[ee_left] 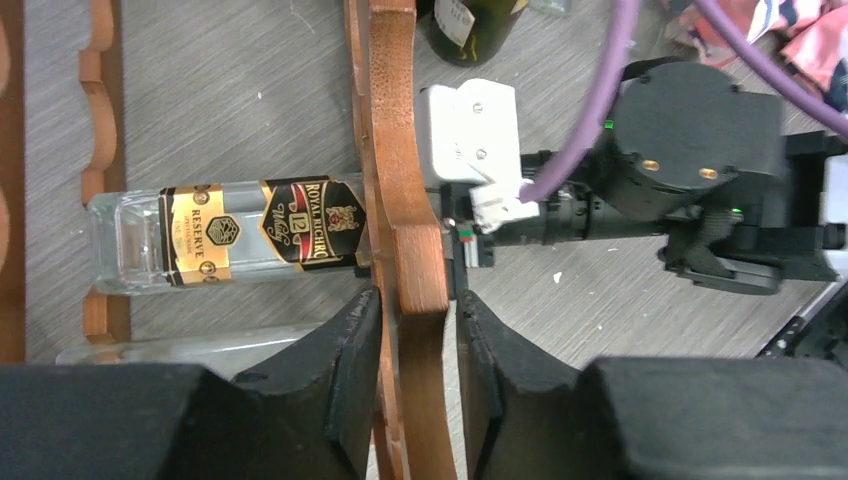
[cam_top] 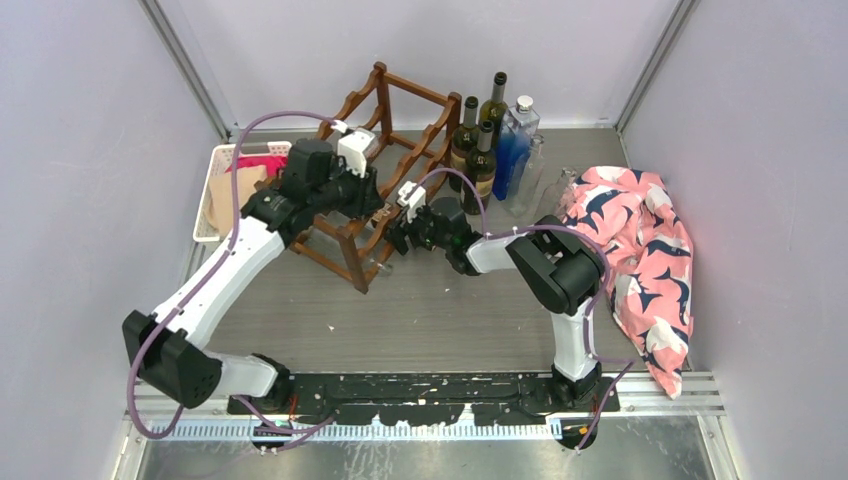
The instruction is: Put the wine bottle on the wine rack
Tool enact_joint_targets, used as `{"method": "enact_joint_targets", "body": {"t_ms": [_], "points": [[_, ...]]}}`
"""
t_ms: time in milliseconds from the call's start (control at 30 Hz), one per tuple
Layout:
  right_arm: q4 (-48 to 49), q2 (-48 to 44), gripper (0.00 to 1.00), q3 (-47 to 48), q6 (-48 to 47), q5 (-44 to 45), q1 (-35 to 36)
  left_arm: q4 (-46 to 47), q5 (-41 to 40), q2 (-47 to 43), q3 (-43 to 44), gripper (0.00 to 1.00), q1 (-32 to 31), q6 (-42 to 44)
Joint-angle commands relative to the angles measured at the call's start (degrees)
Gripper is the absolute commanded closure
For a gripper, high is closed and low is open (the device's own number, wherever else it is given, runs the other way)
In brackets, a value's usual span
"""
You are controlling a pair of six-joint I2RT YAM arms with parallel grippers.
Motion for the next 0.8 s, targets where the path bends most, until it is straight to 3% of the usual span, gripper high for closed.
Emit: {"method": "enact_joint_targets", "body": {"t_ms": [0,167,533,600,767], "points": [[-1.0,-5.3,0.78,5.4,1.7,-0.1,0.5,1.4,0.4,-7.6,4.2,0.64,0.3,-1.1],[-9.3,-7.5,0.7,6.4,2.1,2.9,0.7,0.3,-0.3,-11.0,3.9,0.63,0.3,-0.9],[-16.0,-8.0,0.39,8.5,2.7,6.1,1.4,-3.5,-1.2,-19.6,-1.5,0.62,0.3,-0.8],[-17.6,-8.8,0.03,8.7,2.6,6.8,1.5,-4.0,-1.1,-21.3,-3.0,0.62,0.3,-1.4],[-21.0,-12.0,0.0,7.5,2.0,8.0,1.8,-5.2,-0.2,-25.1,-6.0,0.62,0.3,-3.3]]}}
